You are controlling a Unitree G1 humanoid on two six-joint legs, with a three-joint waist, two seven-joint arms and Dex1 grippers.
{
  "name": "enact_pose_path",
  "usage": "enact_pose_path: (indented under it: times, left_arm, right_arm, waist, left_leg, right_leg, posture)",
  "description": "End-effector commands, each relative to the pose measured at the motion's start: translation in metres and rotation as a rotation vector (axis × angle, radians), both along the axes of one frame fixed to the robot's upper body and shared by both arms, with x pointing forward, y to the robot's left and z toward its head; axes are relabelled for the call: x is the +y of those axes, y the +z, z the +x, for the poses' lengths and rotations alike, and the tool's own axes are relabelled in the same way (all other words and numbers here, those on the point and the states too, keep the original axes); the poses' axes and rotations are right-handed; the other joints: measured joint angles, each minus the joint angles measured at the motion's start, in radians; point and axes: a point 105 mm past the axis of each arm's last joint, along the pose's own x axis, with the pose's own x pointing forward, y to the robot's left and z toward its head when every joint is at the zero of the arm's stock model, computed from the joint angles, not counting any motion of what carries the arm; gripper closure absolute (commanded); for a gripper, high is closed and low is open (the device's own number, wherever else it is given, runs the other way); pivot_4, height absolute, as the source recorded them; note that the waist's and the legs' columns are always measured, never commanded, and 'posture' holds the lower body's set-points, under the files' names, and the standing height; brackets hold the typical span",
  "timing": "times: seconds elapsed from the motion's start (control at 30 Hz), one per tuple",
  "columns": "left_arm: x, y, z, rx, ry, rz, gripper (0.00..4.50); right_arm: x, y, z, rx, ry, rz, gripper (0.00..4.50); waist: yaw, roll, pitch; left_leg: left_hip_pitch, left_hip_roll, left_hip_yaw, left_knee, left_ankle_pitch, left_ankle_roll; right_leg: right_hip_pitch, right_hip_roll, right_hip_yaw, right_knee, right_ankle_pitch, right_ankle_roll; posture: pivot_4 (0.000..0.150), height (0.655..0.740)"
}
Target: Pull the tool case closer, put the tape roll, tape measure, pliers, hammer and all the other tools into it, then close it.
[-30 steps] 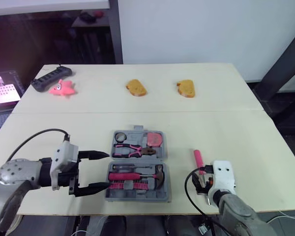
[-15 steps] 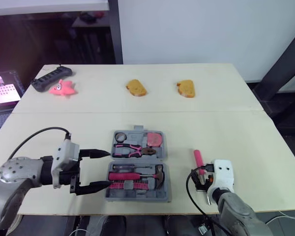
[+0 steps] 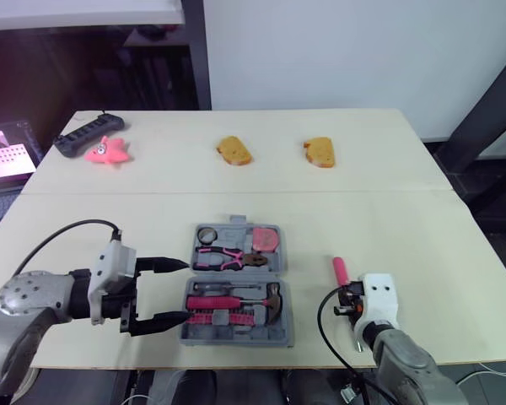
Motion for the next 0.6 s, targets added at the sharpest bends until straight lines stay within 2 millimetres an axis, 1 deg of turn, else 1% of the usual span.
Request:
enact_pose_path:
  times: [0.03,0.07,0.13,0.23,0.27,0.33,0.4,0.47,0.53,0.6]
  left_arm:
    - [0.001,0.003,0.0,-0.024,0.007,0.004,0.0]
    - [0.001,0.002,0.001,-0.024,0.01,0.004,0.0]
    - [0.003,0.002,0.001,-0.02,0.02,0.002,0.0]
    - [0.008,0.001,0.004,-0.013,0.041,0.008,0.0]
    - [0.01,0.0,0.005,-0.011,0.046,0.016,0.0]
    - [0.016,-0.001,0.009,-0.008,0.065,0.029,0.0]
    - [0.02,-0.001,0.012,-0.005,0.076,0.035,0.0]
    - [0.023,-0.002,0.013,0.004,0.078,0.04,0.0]
    - [0.025,-0.003,0.012,0.015,0.075,0.043,0.0]
    - [0.028,-0.004,0.009,0.027,0.067,0.055,0.0]
  right_arm:
    - [0.005,0.022,0.005,-0.081,0.076,-0.041,4.11]
    - [0.007,0.029,0.006,-0.102,0.108,-0.055,4.11]
    - [0.015,0.051,0.01,-0.156,0.204,-0.089,4.11]
    - [0.031,0.083,0.012,-0.214,0.354,-0.096,4.11]
    - [0.041,0.092,0.01,-0.216,0.441,-0.093,4.11]
    - [0.074,0.109,-0.004,-0.178,0.736,-0.095,4.11]
    - [0.094,0.117,-0.018,-0.094,0.977,-0.125,4.11]
    - [0.104,0.119,-0.022,0.005,1.136,-0.191,4.11]
    - [0.111,0.119,-0.022,0.072,1.217,-0.244,4.11]
    - [0.121,0.117,-0.021,0.13,1.268,-0.256,4.11]
  waist:
    - [0.001,0.0,0.0]
    - [0.001,0.0,0.0]
    - [0.001,0.0,0.0]
    - [0.0,0.0,0.0]
    - [0.0,0.0,0.0]
    - [0.0,0.0,0.0]
    - [0.001,0.0,0.0]
    - [0.002,0.0,0.0]
    - [0.003,0.0,0.0]
    - [0.004,0.0,0.0]
  left_leg:
    - [0.0,0.0,0.0,0.0,0.0,0.0]
    - [0.0,0.0,0.0,0.0,0.0,0.0]
    - [0.0,0.0,0.0,0.0,0.0,0.0]
    - [0.0,0.0,0.0,0.001,0.0,0.0]
    - [0.0,0.0,0.0,0.001,0.0,0.0]
    - [0.0,0.0,0.0,0.001,0.0,0.0]
    - [0.0,0.0,-0.001,0.001,0.0,0.0]
    - [0.0,0.0,-0.001,0.001,0.0,0.0]
    - [0.0,0.0,-0.001,0.001,0.0,0.0]
    - [0.0,0.0,-0.001,0.001,0.0,0.0]
  right_leg:
    - [0.0,0.0,0.0,0.0,0.0,0.0]
    - [0.0,0.0,0.0,0.0,0.0,0.0]
    - [0.0,0.0,0.0,0.0,0.0,0.0]
    - [0.0,0.0,0.0,0.0,0.0,0.0]
    - [0.0,0.0,0.0,0.001,0.0,0.0]
    - [0.0,0.0,0.0,0.001,0.0,0.0]
    - [0.0,0.0,0.0,0.001,0.0,0.0]
    - [0.0,0.0,0.0,0.001,0.0,0.0]
    - [0.0,0.0,0.0,0.001,0.0,0.0]
    - [0.0,0.0,-0.001,0.001,0.0,0.0]
  posture:
    - [0.15,0.74]
    - [0.15,0.74]
    - [0.15,0.74]
    - [0.15,0.74]
    - [0.15,0.74]
    - [0.15,0.74]
    - [0.15,0.74]
    - [0.15,0.74]
    - [0.15,0.74]
    - [0.15,0.74]
